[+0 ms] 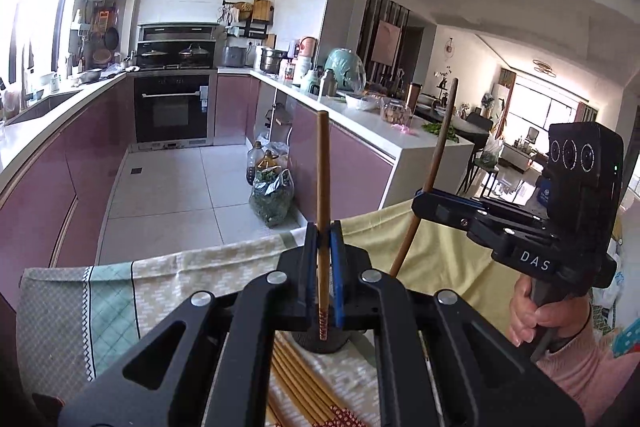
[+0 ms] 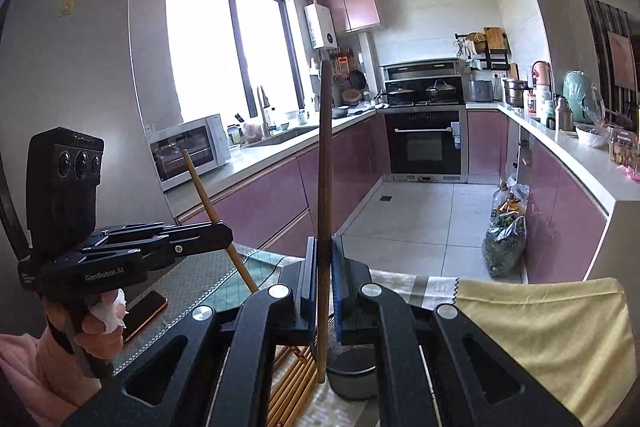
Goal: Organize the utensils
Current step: 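Lift the chopstick upright with the left gripper and lower it into the mesh cup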
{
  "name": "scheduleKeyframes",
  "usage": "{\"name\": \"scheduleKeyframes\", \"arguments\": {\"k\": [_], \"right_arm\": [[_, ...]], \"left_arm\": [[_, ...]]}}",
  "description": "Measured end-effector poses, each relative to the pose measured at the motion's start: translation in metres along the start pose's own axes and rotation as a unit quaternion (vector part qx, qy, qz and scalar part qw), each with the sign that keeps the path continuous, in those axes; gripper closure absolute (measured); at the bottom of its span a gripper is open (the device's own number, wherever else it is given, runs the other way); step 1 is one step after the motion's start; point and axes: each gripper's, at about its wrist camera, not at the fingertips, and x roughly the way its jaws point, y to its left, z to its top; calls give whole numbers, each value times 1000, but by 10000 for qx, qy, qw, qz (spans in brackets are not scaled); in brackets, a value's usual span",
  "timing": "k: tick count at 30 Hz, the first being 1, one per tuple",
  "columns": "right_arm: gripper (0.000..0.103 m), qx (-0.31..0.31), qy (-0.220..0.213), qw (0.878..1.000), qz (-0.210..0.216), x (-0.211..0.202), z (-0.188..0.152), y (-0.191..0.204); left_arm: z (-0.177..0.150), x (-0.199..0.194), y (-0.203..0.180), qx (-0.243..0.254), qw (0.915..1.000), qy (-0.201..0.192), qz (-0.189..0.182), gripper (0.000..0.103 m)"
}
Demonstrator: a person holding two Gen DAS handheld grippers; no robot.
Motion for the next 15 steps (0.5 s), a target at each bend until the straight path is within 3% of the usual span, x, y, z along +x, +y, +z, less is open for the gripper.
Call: {"name": "scheduleKeyframes", "arguments": {"k": [7,15], "right_arm": [[97,-73,154,9996,-243,25,8,-15],[97,23,1100,9937,-225,73,-20,-23]], "left_arm": [[27,27,-17,132,9999,-77,48,96],[-1,91,-16,201,9954,936,107,96]]}}
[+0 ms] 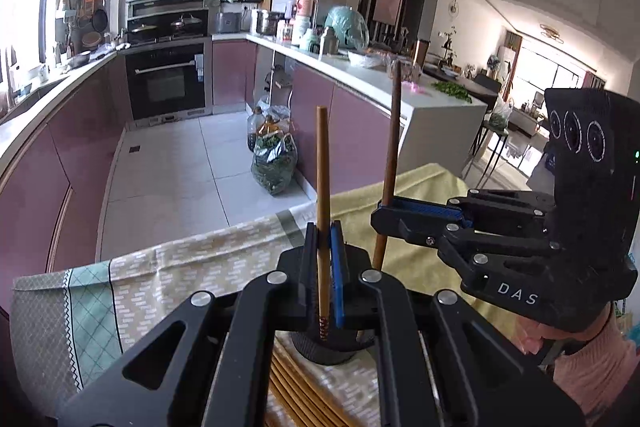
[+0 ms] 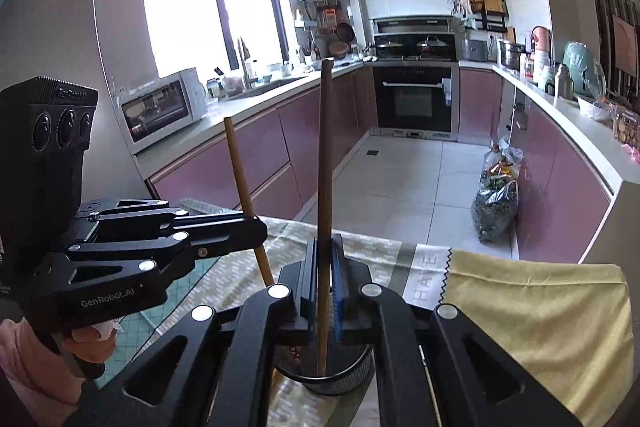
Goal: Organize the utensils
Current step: 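Lift the chopstick upright with the left gripper and lower it into the mesh cup, then open the left gripper and return it to the chopstick row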
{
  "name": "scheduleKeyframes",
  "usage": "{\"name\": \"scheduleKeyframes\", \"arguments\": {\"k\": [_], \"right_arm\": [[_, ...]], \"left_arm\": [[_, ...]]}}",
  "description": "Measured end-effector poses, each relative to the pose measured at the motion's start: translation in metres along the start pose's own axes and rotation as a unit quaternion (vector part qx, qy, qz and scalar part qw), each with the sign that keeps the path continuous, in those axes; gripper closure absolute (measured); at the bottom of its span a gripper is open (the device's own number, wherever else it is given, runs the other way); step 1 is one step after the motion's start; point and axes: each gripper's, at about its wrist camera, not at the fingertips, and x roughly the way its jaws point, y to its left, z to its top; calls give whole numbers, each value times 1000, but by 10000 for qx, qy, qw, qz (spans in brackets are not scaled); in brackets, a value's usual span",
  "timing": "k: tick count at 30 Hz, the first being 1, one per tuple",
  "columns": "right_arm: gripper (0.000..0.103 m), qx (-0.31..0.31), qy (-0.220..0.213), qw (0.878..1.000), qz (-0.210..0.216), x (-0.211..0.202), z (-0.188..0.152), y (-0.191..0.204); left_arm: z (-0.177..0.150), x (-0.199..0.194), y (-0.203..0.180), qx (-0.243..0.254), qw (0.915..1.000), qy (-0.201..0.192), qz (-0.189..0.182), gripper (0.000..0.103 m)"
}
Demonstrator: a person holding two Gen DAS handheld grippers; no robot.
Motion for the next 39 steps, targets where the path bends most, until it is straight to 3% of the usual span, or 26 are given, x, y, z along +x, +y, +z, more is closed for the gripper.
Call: {"name": "scheduleKeyframes", "arguments": {"k": [5,11,13,17,20,24,28,32,39], "right_arm": [[97,89,556,9984,19,27,-8,-3],[96,326,630,9975,-69,44,-7,-14],[94,365,596,9975,-102,44,-8,-14],[87,395,451,9980,-191,39,-11,-13],[80,377,269,9987,-211,26,-13,-12],[72,286,-23,9996,4,-1,-22,0],[66,57,-147,9993,336,-26,-42,22],[64,-25,197,9984,531,-22,-68,40],[64,157,1029,9935,450,19,-113,51]], "left_arm": [[-16,31,12,-74,9995,311,58,96],[-16,51,29,-234,9988,404,127,95],[-17,53,31,-320,9985,409,143,90],[-23,41,34,-334,9987,268,280,88],[-32,23,33,-286,9985,34,464,79],[-47,-2,36,-204,9969,-176,736,72],[-73,-21,42,-158,9959,-148,884,70],[-105,-26,47,-142,9953,100,951,70],[-156,-17,58,-272,9928,642,971,70]]}}
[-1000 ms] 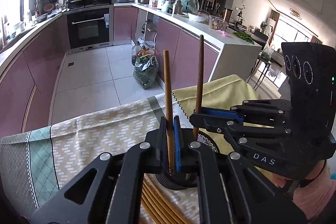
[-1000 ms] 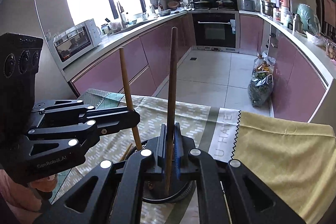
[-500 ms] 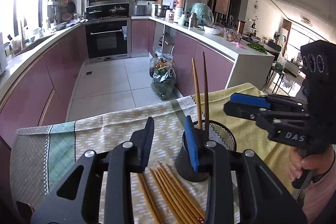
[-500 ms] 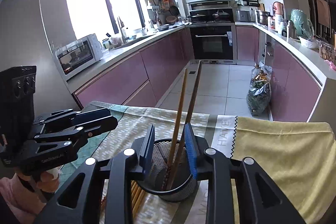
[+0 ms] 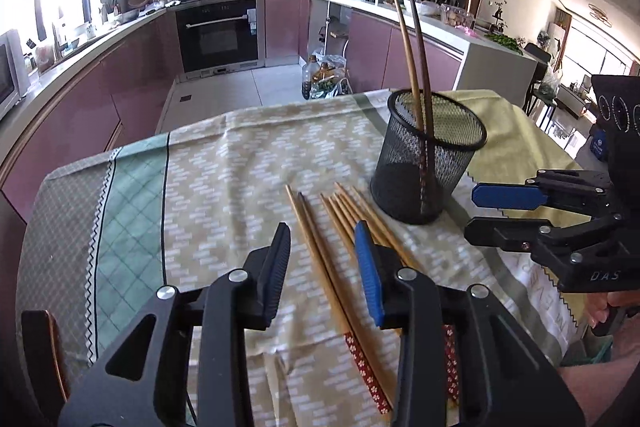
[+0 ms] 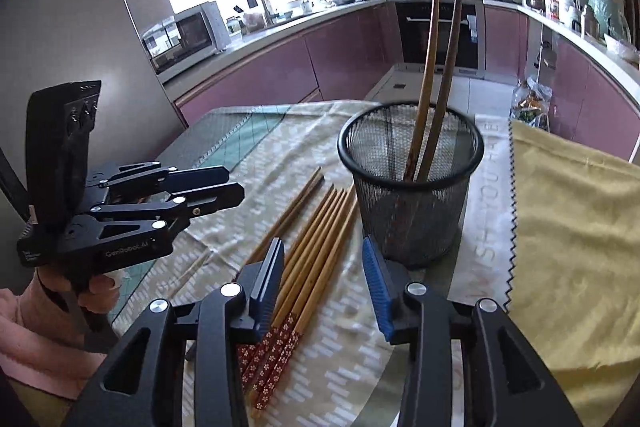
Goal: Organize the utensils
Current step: 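Open the left gripper and return it to the chopstick row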
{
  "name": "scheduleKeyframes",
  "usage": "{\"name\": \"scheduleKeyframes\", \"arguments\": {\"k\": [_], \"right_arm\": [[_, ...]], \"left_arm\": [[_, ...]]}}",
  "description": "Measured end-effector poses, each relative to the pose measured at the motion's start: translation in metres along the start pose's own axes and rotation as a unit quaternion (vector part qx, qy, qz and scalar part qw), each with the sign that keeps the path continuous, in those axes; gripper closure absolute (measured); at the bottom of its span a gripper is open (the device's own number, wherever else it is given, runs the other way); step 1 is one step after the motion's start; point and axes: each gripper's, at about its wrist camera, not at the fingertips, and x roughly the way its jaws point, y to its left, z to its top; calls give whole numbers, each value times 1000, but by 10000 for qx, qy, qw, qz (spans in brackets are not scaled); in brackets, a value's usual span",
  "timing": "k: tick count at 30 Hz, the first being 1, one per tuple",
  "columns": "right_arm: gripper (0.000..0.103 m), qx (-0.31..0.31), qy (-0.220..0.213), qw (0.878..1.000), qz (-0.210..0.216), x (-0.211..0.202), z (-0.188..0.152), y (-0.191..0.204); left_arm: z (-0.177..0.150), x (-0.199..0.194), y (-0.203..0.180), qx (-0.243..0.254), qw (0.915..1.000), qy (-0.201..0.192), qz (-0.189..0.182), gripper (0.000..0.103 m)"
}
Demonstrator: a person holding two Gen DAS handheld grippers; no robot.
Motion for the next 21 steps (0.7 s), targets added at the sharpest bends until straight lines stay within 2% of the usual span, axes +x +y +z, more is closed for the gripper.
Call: {"name": "scheduleKeyframes", "arguments": {"k": [7,21], "right_arm": [[69,206,432,9987,-161,30,-16,3],[70,92,576,9975,-404,40,-19,19]], "left_arm": [[-31,23,9,-208,9988,442,7,71],[-35,35,7,-257,9975,660,-54,71]]}}
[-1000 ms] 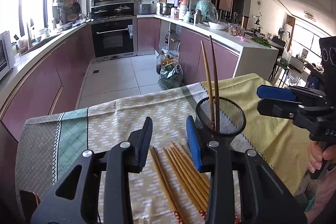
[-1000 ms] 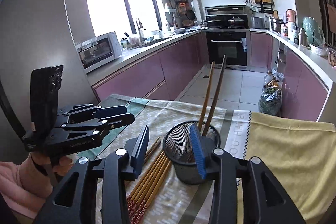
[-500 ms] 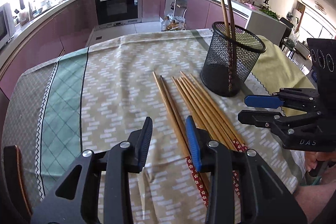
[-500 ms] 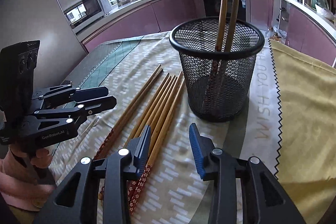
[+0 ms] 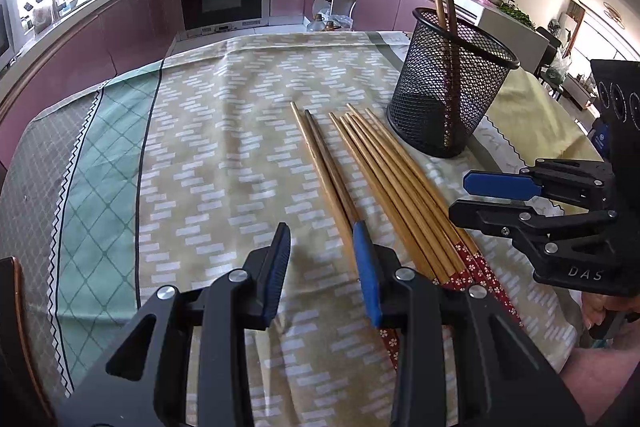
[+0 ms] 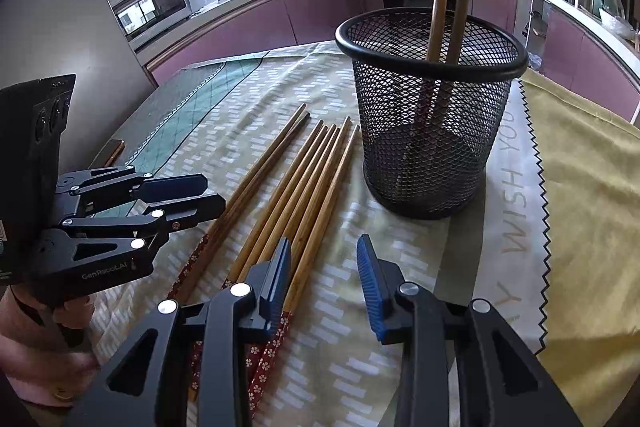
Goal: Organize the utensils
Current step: 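Open the left gripper and return it to the chopstick row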
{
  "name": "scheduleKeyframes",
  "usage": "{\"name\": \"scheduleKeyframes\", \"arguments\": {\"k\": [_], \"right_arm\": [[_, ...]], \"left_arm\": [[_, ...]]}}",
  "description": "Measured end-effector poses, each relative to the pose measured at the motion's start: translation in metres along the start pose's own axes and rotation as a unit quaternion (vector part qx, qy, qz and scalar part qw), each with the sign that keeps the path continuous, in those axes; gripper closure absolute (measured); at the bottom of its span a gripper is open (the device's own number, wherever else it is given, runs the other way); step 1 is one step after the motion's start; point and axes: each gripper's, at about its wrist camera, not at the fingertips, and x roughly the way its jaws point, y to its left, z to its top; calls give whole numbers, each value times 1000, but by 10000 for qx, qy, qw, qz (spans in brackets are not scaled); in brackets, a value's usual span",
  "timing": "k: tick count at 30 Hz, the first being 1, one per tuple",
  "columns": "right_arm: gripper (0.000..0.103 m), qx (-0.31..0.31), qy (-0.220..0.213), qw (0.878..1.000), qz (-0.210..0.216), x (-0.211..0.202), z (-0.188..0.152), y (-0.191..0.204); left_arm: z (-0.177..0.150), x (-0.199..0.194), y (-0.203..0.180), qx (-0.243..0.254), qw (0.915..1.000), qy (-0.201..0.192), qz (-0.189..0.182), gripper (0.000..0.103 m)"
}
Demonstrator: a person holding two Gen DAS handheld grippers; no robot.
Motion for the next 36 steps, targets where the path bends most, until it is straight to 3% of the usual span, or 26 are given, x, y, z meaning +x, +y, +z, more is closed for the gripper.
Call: {"name": "scheduleKeyframes", "arguments": {"k": [24,36], "right_arm": [[76,-166,160,9988,-422,14,3,6],[77,-221,135,9985,-474,20,7,12]], "left_arm": [[1,7,-5,122,9999,110,40,69],[11,18,-9,175,9996,196,128,74]]}}
